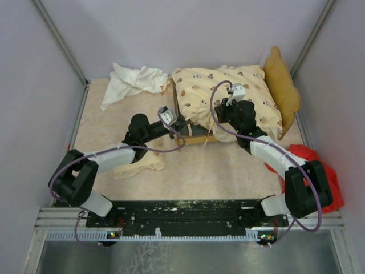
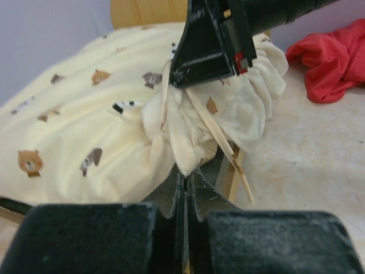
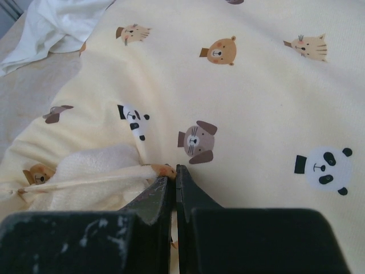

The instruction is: Set up the pet bed

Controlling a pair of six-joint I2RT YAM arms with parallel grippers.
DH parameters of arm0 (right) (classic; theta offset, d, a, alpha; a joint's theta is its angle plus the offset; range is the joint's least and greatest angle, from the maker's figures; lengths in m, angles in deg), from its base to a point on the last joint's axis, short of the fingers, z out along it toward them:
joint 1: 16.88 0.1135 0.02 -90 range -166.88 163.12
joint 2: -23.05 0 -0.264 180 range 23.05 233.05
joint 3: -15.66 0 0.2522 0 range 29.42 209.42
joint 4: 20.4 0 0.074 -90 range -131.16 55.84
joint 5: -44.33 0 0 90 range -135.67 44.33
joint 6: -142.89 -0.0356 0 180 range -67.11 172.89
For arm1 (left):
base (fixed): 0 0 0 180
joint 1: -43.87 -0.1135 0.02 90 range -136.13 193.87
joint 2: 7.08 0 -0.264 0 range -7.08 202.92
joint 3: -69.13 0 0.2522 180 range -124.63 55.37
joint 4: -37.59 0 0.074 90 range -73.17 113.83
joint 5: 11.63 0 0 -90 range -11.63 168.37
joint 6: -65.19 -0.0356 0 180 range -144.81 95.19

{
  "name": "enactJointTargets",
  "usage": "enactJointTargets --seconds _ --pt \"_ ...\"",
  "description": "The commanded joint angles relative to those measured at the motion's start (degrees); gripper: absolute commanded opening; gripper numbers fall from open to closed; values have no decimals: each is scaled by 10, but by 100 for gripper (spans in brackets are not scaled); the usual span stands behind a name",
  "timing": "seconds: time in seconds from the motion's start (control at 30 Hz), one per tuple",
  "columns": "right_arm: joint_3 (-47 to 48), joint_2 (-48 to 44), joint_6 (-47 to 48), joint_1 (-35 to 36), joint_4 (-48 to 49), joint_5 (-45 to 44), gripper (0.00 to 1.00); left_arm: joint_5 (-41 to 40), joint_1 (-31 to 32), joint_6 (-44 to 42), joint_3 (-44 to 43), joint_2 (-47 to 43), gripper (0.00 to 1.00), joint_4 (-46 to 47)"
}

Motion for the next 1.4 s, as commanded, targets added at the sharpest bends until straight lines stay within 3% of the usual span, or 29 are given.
enactJointTargets --seconds 0.0,0.13,0.33,0.4,0.53,0.77,0.9,1.13,1.37 --pt "-1 -6 -6 -5 29 2 0 -27 -3 53 22 19 3 24" --pt "2 -7 -7 -5 26 6 0 -63 -3 52 21 21 6 -3" --pt "7 -8 -7 -5 17 10 0 -72 3 83 26 -14 37 -93" --pt "7 -9 -7 -5 15 9 0 -86 19 80 36 -35 43 -131" --pt "9 -10 -7 -5 12 13 0 -163 71 75 46 -62 44 -201" --pt "14 -11 -8 -5 6 10 0 -234 126 63 111 -19 43 -118" --pt "16 -13 -7 -5 3 8 0 -250 128 20 95 39 43 -104" --pt "16 -18 -9 -5 7 9 0 -344 124 -28 38 113 44 -121" --pt "13 -16 -8 -5 12 10 0 -301 58 -46 -1 138 44 -124"
